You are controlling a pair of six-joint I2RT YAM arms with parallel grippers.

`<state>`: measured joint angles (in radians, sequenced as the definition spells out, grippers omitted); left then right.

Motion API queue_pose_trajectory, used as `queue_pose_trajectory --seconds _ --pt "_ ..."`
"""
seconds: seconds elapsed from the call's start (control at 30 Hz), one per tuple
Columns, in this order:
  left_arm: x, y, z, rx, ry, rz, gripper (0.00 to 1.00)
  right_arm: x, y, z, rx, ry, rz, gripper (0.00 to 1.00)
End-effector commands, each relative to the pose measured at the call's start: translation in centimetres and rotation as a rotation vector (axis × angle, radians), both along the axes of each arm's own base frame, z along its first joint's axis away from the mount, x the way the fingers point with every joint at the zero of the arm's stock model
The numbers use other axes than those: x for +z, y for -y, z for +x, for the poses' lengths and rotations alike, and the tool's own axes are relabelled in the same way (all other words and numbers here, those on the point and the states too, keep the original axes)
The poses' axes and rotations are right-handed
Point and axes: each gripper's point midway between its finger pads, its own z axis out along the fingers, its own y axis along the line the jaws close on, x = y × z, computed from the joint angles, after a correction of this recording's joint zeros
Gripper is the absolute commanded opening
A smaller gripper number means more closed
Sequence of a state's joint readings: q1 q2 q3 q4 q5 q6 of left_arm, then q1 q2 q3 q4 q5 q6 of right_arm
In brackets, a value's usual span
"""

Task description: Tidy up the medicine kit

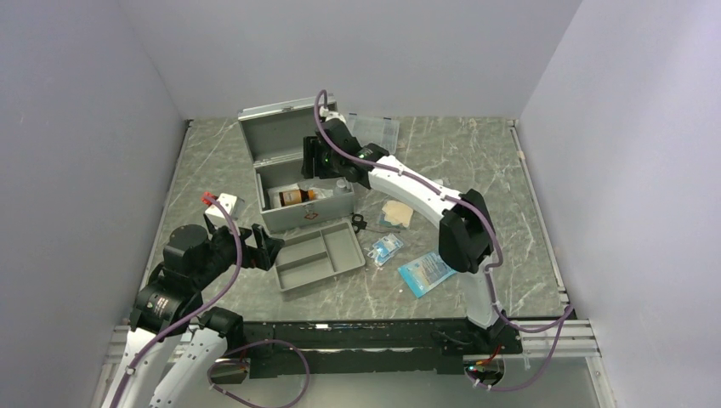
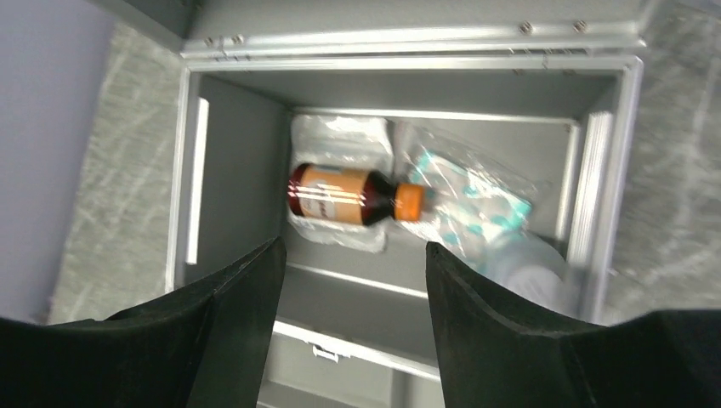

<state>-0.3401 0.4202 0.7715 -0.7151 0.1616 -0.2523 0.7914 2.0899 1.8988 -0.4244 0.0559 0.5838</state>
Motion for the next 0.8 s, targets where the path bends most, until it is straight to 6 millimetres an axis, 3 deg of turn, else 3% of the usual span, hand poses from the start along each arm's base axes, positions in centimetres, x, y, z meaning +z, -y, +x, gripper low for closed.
queue_pose_trajectory --seconds 0.0,0.17,0.77 --pt "0.8 0.1 0.3 -0.003 0.036 -0.015 0.99 2.4 3.8 -1.1 -0.046 0.085 -0.125 0.64" --pt "0.8 0.2 0.3 -0.006 0.040 -0.016 1.00 1.6 4.9 -1.2 -0.062 0.083 -0.169 0.64" --pt "0.8 0.1 0.2 0.002 0.037 -0.016 0.99 -1.6 4.5 -0.9 -0.068 0.025 -0.200 0.64"
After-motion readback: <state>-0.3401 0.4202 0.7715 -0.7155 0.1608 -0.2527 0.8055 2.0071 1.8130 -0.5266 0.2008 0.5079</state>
